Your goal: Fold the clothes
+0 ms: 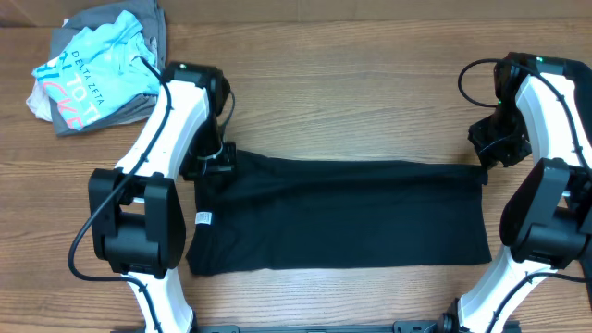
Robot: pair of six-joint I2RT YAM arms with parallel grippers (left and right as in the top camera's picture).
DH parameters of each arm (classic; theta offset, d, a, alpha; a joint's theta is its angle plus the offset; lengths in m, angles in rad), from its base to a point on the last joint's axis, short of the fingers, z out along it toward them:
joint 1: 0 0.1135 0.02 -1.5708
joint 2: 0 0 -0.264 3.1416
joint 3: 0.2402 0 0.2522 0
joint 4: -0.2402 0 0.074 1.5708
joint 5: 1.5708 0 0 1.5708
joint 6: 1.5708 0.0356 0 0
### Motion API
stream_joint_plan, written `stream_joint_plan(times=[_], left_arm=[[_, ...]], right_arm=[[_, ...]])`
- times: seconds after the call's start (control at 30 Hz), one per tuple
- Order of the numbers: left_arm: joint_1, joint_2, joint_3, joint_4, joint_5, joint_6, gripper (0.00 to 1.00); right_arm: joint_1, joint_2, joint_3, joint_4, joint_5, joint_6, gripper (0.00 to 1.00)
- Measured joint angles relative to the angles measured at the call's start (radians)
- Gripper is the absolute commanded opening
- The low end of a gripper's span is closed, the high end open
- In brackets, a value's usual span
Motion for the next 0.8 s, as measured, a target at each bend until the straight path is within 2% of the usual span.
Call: stream_joint_plan(times=[0.4,0.47,0.5,0.57,0.63,0.7,0.77,0.8], left_arm=[[-0.002,0.000,-0.179,0.040,-0.016,0.000,0.05],[-0.002,0.000,-0.192,0.043,-0.016,0.000,0.04],[-0.002,0.000,-0.199,0.045,-0.016,0.000,0.08],[-0.002,0.000,-0.216,0.049,-0.016,0.000,0.22],[-0.002,0.000,-0.228,0.050,-0.025,0.002,0.22],[-0.002,0.000,-0.238,0.053,-0.034,0.008,0.25],[-0.002,0.000,-0.241,0.055,-0.038,0.008,0.29],[-0.002,0.000,-0.241,0.057,-0.038,0.011,0.30]], right_arm=[[0.000,0.000,0.000,-0.103,0.047,0.055,0.04],[0.000,0.000,0.000,-0.110,0.060,0.064,0.08],[0.000,0.000,0.000,-0.114,0.066,0.067,0.10],[0.000,0.000,0.000,-0.119,0.076,0.069,0.12],[0.000,0.000,0.000,-0.121,0.087,0.064,0.31],[-0.001,0.000,0.000,-0.120,0.105,0.041,0.44],[-0.001,0.000,0.000,-0.121,0.117,0.020,0.69],[-0.001,0.000,0.000,-0.121,0.121,0.013,0.73]])
